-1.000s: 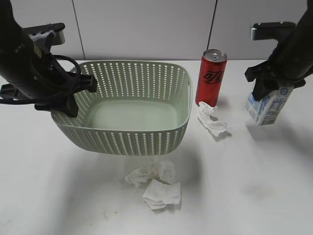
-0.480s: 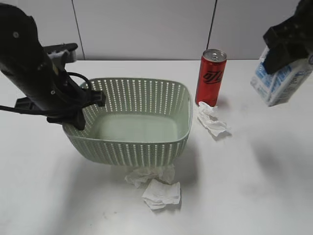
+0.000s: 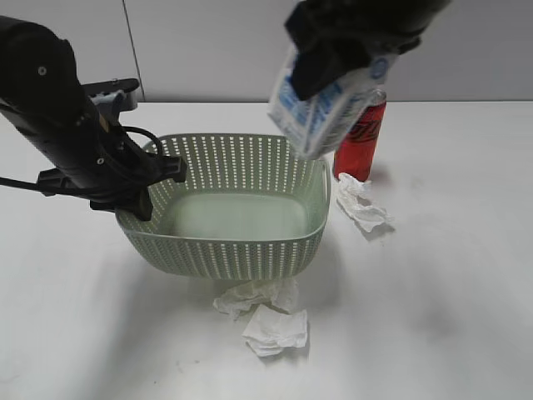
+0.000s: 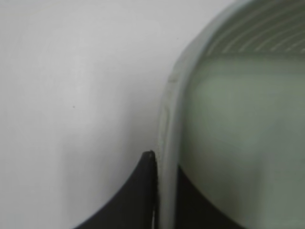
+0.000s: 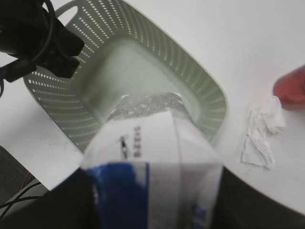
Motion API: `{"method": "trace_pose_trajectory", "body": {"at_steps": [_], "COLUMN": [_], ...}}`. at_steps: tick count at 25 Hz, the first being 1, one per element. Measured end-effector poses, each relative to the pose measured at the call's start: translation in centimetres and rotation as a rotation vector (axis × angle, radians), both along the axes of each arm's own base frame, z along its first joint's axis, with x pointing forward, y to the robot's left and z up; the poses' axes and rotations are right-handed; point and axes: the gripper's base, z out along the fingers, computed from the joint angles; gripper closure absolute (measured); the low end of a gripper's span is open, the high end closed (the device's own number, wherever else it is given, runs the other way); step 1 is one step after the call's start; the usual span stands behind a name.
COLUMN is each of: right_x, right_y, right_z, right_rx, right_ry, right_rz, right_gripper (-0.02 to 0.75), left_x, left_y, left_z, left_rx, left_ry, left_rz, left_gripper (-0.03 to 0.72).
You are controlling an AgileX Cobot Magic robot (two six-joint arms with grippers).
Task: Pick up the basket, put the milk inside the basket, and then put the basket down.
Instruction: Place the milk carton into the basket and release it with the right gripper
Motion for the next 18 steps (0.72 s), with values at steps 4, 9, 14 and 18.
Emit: {"method": "trace_pose_trajectory", "body": {"at_steps": [4,9,14,18], "right_x": [1.8,4.0,5.0,5.4], "right_y": [3.1,5.1,5.9,6.2], "right_z": [-3.3,-8.1,-10.6,-11.0], "right_rx": [-0.036,-0.081,-0.090,-0.080], "right_ry": [0.066,0.149,0.159,0.133], "right_rz": [0.025,0.008,0.000,-0.004], "right_gripper": [0.421,0.421,0.421,0.421], "left_x": [0.0,0.0,0.0,0.0], "left_y": [0.0,0.0,0.0,0.0], "left_z": [0.0,0.0,0.0,0.0], "left_rx": [-0.002,-0.002,-0.003,-0.004], "left_ry": [0.002,0.001,0.000,-0.001], "left_rz": [0.002,0.002,0.002,0.002], "left_gripper": [0.681,0.681,0.681,0.681]}}
